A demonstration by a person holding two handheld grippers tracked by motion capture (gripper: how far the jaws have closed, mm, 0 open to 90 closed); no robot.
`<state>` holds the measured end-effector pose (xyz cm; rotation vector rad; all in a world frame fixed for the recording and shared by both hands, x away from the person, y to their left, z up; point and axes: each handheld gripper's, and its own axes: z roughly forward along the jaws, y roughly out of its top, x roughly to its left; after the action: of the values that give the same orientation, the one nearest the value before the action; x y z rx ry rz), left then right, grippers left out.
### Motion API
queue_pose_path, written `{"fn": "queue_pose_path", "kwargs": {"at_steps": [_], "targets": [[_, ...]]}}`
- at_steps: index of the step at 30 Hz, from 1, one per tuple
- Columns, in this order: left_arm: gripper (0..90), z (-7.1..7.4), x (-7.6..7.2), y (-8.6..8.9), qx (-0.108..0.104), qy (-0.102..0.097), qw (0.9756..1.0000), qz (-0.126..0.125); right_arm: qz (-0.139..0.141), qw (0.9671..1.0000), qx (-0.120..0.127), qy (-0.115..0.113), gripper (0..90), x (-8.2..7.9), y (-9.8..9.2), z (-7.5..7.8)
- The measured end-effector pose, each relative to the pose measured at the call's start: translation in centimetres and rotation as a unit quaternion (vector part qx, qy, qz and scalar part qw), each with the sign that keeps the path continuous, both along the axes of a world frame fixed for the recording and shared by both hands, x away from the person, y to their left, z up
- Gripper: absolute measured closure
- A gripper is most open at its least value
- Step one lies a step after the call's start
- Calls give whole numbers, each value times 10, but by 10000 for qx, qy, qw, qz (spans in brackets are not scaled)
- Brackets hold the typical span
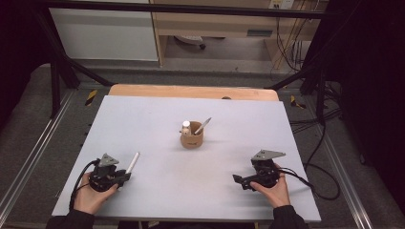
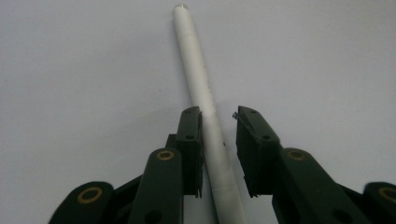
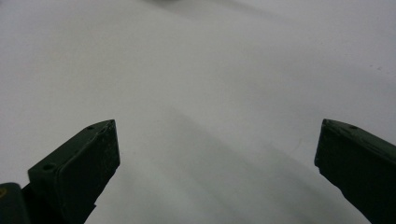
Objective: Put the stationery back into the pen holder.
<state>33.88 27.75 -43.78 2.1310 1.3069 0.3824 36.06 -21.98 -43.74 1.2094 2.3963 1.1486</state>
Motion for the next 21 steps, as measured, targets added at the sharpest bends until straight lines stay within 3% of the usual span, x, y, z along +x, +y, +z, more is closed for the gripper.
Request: {"fn": "queue_pose_path", "kwargs": {"at_steps": [13, 21], "targets": [[778, -2, -2, -4, 80, -29, 9992, 401, 28, 10000, 28, 20, 8, 0, 0, 0], [783, 1, -1, -1, -9, -16, 9993, 365, 34, 10000, 47, 11, 8, -1, 1, 0]]}}
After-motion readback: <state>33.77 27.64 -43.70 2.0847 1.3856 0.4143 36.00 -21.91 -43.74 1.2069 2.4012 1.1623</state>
